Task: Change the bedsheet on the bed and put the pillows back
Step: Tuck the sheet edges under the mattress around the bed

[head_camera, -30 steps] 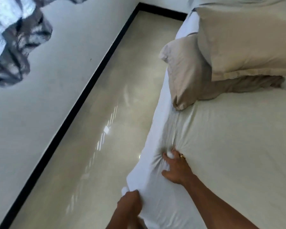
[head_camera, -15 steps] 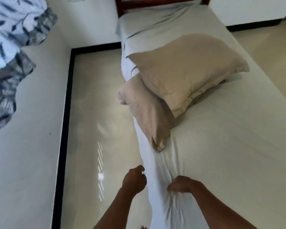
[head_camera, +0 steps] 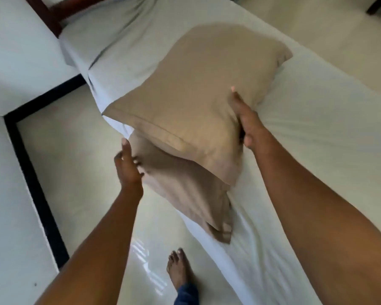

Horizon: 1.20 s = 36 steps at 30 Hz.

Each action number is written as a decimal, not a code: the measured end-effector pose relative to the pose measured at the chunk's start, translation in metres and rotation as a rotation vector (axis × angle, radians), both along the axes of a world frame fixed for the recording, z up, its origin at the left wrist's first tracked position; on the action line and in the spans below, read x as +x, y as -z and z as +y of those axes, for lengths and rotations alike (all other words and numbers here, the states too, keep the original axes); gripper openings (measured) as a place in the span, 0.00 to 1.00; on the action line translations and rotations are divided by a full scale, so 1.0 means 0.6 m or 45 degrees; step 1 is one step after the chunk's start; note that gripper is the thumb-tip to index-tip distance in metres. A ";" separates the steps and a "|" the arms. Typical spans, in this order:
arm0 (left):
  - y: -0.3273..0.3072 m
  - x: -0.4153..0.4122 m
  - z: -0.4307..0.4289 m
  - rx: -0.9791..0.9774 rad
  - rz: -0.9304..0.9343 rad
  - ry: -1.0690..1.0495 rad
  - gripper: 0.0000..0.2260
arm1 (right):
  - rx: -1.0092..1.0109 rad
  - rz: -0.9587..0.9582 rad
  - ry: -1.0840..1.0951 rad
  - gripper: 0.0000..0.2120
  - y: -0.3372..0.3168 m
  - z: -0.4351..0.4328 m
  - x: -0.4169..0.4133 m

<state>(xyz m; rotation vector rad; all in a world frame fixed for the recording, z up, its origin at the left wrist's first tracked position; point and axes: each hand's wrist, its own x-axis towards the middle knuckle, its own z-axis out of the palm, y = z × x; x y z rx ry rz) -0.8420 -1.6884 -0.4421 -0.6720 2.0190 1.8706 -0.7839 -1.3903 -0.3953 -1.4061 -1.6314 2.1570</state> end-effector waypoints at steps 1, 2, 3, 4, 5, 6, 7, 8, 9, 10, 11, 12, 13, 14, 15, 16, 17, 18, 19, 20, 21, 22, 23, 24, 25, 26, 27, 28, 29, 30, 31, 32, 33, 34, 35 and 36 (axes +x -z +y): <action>-0.002 -0.039 -0.004 -0.018 0.027 -0.037 0.37 | 0.075 -0.065 0.048 0.67 0.021 -0.005 -0.027; -0.004 -0.076 -0.003 -0.053 0.049 -0.040 0.41 | 0.140 -0.166 0.072 0.72 0.045 -0.010 -0.045; -0.005 -0.107 0.000 -0.077 0.056 0.001 0.41 | 0.138 -0.288 0.079 0.75 0.068 -0.017 -0.053; -0.002 -0.135 0.001 -0.102 0.052 0.083 0.38 | 0.065 -0.386 0.097 0.76 0.086 -0.024 -0.052; 0.000 -0.163 0.007 -0.109 0.031 0.203 0.33 | -0.019 -0.440 0.128 0.76 0.104 -0.026 -0.051; 0.005 -0.183 0.015 -0.094 -0.014 0.339 0.28 | -0.083 -0.470 0.158 0.76 0.125 -0.024 -0.049; 0.012 -0.199 0.024 -0.111 -0.081 0.480 0.25 | -0.096 -0.472 0.196 0.77 0.137 -0.021 -0.045; 0.017 -0.208 0.033 -0.150 -0.149 0.589 0.23 | -0.098 -0.461 0.224 0.76 0.145 -0.014 -0.045; 0.024 -0.212 0.038 -0.195 -0.199 0.642 0.21 | -0.067 -0.432 0.227 0.74 0.153 -0.007 -0.044; 0.028 -0.210 0.047 -0.224 -0.215 0.655 0.17 | -0.030 -0.401 0.219 0.69 0.150 -0.002 -0.040; 0.032 -0.209 0.054 -0.219 -0.206 0.627 0.12 | -0.004 -0.368 0.215 0.60 0.145 -0.003 -0.037; 0.031 -0.203 0.064 -0.185 -0.201 0.571 0.05 | -0.009 -0.327 0.226 0.50 0.138 -0.001 -0.030; 0.029 -0.196 0.074 -0.128 -0.197 0.514 0.06 | -0.026 -0.268 0.249 0.38 0.131 -0.001 -0.024; 0.024 -0.190 0.079 -0.105 -0.190 0.483 0.09 | -0.043 -0.217 0.273 0.28 0.124 -0.004 -0.017; 0.017 -0.181 0.091 -0.070 -0.169 0.480 0.10 | -0.034 -0.165 0.312 0.22 0.114 0.000 -0.006; 0.008 -0.168 0.100 -0.026 -0.167 0.473 0.10 | -0.012 -0.120 0.358 0.16 0.105 0.005 0.007; 0.000 -0.150 0.109 0.014 -0.179 0.470 0.10 | 0.011 -0.088 0.403 0.12 0.093 0.013 0.024; -0.006 -0.127 0.118 0.051 -0.200 0.471 0.09 | 0.035 -0.068 0.437 0.09 0.080 0.024 0.043; -0.009 -0.105 0.129 0.077 -0.229 0.472 0.09 | 0.056 -0.059 0.461 0.09 0.069 0.038 0.063; -0.012 -0.077 0.144 0.086 -0.260 0.480 0.09 | 0.074 -0.059 0.489 0.08 0.051 0.054 0.092; -0.012 -0.050 0.158 0.095 -0.277 0.492 0.09 | 0.095 -0.062 0.510 0.08 0.035 0.070 0.119; -0.013 -0.021 0.176 0.103 -0.293 0.513 0.09 | 0.120 -0.063 0.532 0.08 0.019 0.090 0.153; -0.016 0.009 0.199 0.116 -0.310 0.539 0.10 | 0.147 -0.059 0.550 0.08 0.006 0.110 0.187; -0.016 0.034 0.220 0.123 -0.316 0.565 0.10 | 0.163 -0.059 0.565 0.08 -0.005 0.129 0.219; -0.016 0.067 0.250 0.145 -0.323 0.602 0.10 | 0.194 -0.058 0.588 0.08 -0.014 0.153 0.262; -0.018 0.099 0.280 0.165 -0.321 0.637 0.10 | 0.224 -0.057 0.612 0.08 -0.023 0.175 0.302; -0.022 0.135 0.315 0.188 -0.314 0.682 0.11 | 0.251 -0.054 0.649 0.09 -0.033 0.200 0.349; -0.026 0.169 0.348 0.207 -0.324 0.715 0.11 | 0.276 -0.061 0.689 0.08 -0.045 0.222 0.395; -0.031 0.200 0.379 0.226 -0.325 0.745 0.11 | 0.288 -0.067 0.728 0.08 -0.055 0.240 0.438; -0.034 0.239 0.413 0.241 -0.326 0.787 0.11 | 0.296 -0.080 0.772 0.08 -0.068 0.258 0.492; -0.036 0.275 0.442 0.262 -0.308 0.831 0.11 | 0.299 -0.100 0.816 0.07 -0.077 0.273 0.541; -0.043 0.315 0.469 0.275 -0.287 0.880 0.11 | 0.298 -0.121 0.872 0.08 -0.089 0.283 0.590; -0.049 0.352 0.493 0.294 -0.264 0.932 0.12 | 0.298 -0.151 0.933 0.09 -0.094 0.292 0.636; -0.052 0.384 0.512 0.298 -0.242 0.980 0.13 | 0.294 -0.183 0.979 0.10 -0.097 0.298 0.675; -0.051 0.419 0.528 0.279 -0.247 1.030 0.13 | 0.279 -0.248 1.007 0.10 -0.092 0.304 0.718; -0.048 0.446 0.537 0.238 -0.266 1.079 0.12 | 0.261 -0.333 1.021 0.10 -0.082 0.308 0.753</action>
